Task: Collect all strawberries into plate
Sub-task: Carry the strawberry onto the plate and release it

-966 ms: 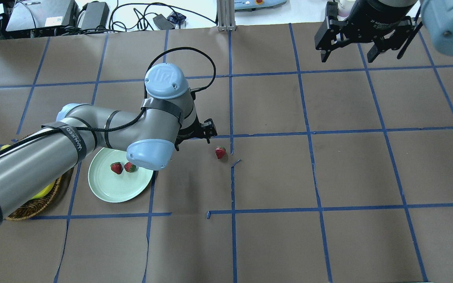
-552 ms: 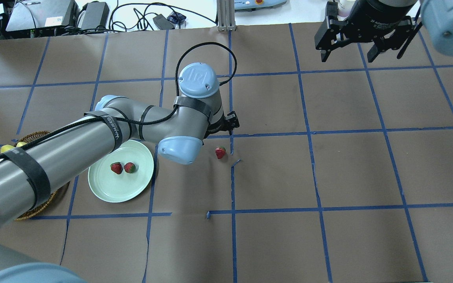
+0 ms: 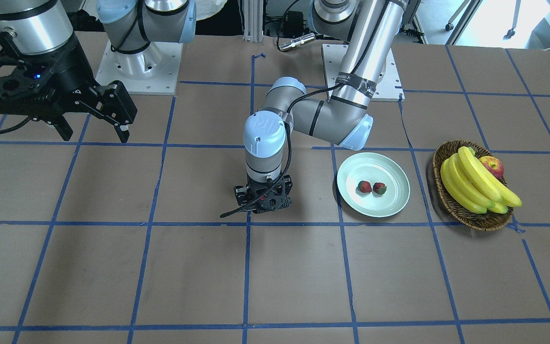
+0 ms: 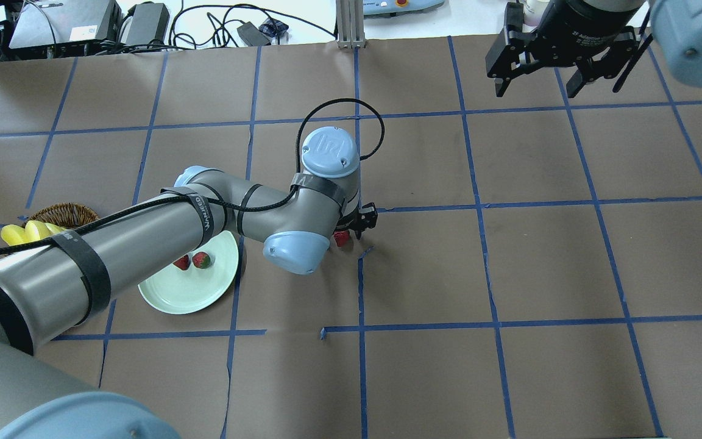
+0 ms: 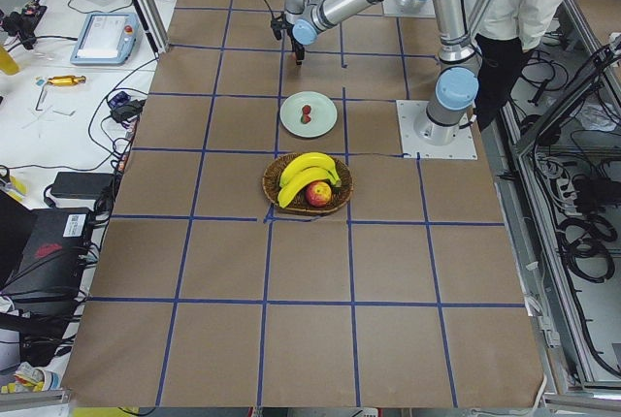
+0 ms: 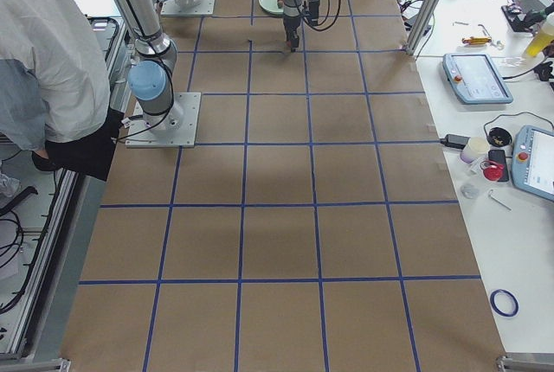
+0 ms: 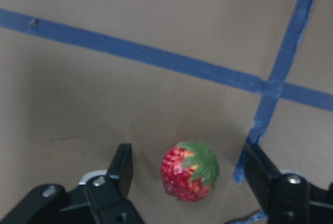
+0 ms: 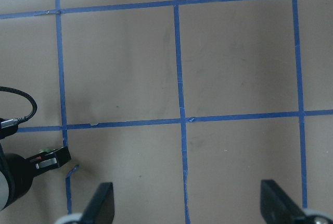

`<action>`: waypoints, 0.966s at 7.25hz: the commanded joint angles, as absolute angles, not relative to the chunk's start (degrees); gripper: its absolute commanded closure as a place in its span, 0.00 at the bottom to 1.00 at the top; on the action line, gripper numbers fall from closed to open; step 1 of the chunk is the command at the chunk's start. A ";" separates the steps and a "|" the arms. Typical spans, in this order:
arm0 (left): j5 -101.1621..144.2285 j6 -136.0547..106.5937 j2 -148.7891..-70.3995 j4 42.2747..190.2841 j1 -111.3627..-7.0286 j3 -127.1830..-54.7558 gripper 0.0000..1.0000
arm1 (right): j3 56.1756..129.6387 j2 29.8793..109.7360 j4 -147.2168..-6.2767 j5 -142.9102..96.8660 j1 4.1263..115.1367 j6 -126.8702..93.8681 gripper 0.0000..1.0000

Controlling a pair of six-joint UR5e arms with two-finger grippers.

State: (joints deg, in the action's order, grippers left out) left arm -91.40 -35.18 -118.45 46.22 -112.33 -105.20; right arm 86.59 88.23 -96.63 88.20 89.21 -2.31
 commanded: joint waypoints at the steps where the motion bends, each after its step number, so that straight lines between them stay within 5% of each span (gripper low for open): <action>1: -91.67 -30.77 -117.25 46.49 -112.24 -103.46 1.00 | 86.57 88.15 -96.68 88.15 89.21 -2.29 0.00; 5: -95.18 -10.71 -107.96 62.54 -99.10 -105.63 1.00 | 86.49 88.16 -96.68 88.24 89.21 -2.37 0.00; 7: -97.46 1.27 -103.64 63.55 -91.09 -113.60 1.00 | 86.57 88.24 -96.68 88.07 89.21 -2.37 0.00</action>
